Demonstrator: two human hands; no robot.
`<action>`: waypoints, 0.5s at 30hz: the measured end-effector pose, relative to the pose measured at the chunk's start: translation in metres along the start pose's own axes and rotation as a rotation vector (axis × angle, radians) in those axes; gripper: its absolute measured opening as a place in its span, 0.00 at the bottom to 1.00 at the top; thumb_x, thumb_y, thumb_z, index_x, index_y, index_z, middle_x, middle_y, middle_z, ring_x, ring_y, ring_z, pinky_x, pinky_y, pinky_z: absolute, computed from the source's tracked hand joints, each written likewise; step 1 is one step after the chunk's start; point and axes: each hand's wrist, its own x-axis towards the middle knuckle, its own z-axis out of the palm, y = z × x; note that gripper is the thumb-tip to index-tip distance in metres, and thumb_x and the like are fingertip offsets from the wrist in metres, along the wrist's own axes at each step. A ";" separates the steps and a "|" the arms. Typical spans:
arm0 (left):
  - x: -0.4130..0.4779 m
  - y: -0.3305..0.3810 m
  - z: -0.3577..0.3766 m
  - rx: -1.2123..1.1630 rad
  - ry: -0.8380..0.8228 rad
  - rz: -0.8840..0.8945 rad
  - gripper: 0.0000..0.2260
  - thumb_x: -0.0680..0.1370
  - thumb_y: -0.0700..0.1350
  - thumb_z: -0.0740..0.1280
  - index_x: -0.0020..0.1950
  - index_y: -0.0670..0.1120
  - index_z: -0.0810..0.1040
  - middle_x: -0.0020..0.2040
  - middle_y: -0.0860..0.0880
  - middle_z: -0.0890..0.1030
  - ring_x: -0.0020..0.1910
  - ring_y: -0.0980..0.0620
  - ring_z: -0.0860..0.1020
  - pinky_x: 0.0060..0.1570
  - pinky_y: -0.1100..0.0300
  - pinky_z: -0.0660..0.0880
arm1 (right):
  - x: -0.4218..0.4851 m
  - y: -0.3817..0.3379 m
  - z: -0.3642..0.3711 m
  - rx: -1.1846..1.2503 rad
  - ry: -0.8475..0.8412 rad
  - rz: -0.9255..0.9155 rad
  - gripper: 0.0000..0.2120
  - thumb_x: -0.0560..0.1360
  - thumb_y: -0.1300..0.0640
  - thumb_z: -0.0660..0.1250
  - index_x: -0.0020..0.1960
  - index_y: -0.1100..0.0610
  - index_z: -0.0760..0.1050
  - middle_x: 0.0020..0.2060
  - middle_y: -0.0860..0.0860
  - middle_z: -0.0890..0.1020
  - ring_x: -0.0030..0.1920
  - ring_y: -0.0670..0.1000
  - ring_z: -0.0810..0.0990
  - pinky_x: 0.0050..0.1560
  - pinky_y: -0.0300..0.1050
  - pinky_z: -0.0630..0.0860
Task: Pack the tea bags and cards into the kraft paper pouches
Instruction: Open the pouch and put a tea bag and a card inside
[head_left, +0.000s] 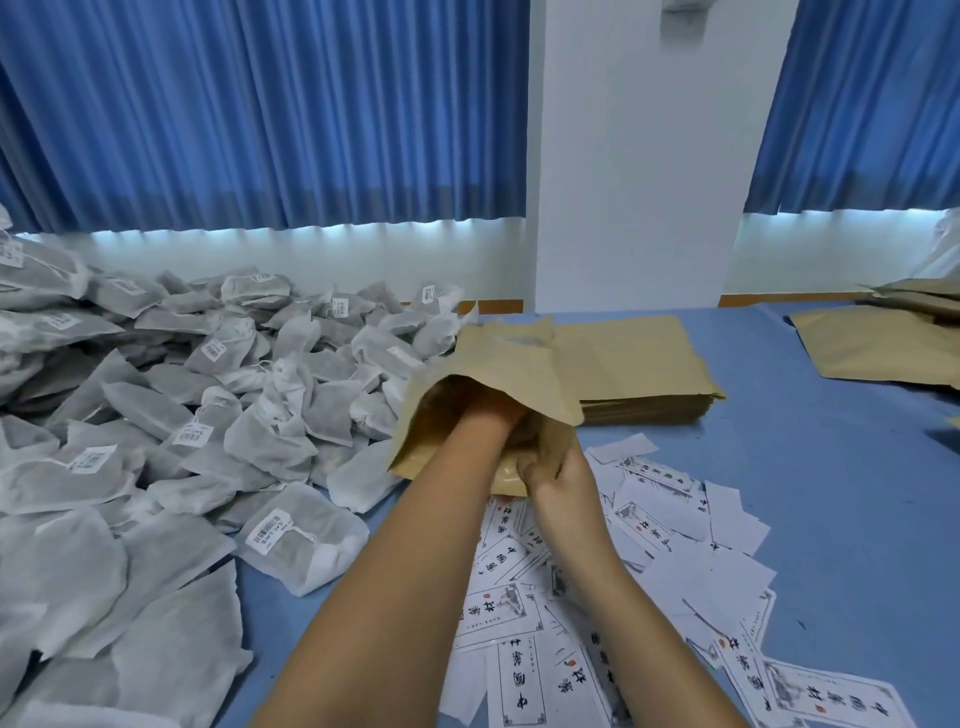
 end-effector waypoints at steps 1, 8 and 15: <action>0.002 0.009 0.001 0.028 -0.040 0.016 0.19 0.83 0.45 0.56 0.73 0.44 0.61 0.71 0.42 0.65 0.69 0.44 0.65 0.66 0.57 0.60 | 0.004 0.000 -0.001 0.028 0.055 0.047 0.14 0.75 0.65 0.61 0.58 0.53 0.71 0.40 0.47 0.78 0.40 0.46 0.77 0.40 0.38 0.70; -0.059 0.012 0.013 -0.177 0.631 0.386 0.14 0.75 0.50 0.61 0.31 0.46 0.73 0.28 0.50 0.73 0.29 0.50 0.71 0.29 0.59 0.64 | 0.024 -0.002 -0.019 0.482 0.235 0.165 0.12 0.73 0.65 0.61 0.54 0.53 0.74 0.41 0.51 0.80 0.42 0.51 0.76 0.45 0.49 0.72; -0.061 -0.045 -0.013 -0.850 0.969 0.627 0.16 0.74 0.39 0.56 0.27 0.45 0.71 0.24 0.50 0.71 0.23 0.55 0.68 0.25 0.61 0.65 | 0.023 0.002 -0.018 0.348 0.296 0.171 0.12 0.77 0.67 0.60 0.57 0.57 0.73 0.50 0.55 0.80 0.55 0.57 0.78 0.52 0.49 0.75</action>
